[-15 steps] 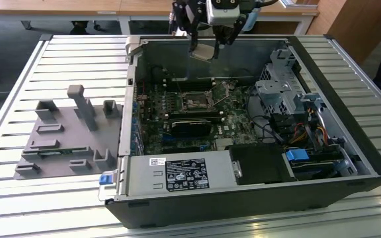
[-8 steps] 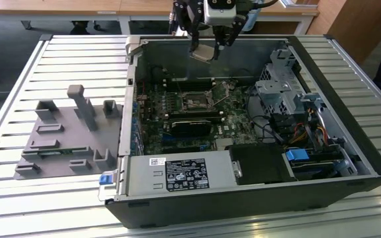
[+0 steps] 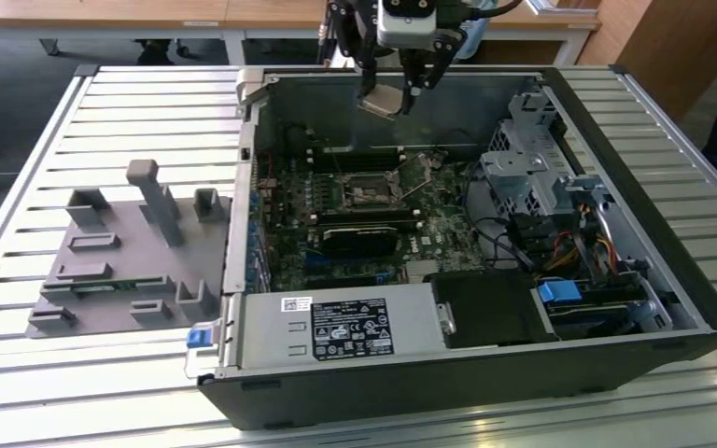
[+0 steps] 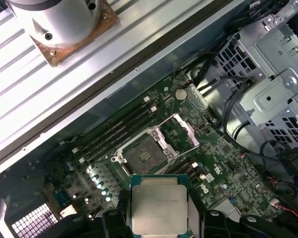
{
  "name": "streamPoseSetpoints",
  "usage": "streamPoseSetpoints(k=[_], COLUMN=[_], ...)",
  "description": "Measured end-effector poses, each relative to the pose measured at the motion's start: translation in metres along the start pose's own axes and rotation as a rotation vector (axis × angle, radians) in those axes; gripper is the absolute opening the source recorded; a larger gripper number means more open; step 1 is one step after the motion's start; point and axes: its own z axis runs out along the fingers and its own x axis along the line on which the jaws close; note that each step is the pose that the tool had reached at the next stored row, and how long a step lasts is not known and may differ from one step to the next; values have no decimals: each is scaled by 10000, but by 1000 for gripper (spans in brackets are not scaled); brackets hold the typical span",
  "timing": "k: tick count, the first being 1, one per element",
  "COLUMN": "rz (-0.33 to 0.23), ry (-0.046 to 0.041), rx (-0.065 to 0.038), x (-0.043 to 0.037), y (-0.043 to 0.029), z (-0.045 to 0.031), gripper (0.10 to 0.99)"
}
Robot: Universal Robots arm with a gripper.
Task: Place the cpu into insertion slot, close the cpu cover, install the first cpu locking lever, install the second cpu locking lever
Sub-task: 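Place the cpu into insertion slot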
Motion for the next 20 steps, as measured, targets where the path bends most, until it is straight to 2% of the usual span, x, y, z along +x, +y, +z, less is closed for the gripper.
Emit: streamPoseSetpoints(k=[20], rz=[1638], ry=[-155], rx=[14], x=[0], y=[-1], z=[17], gripper=[541])
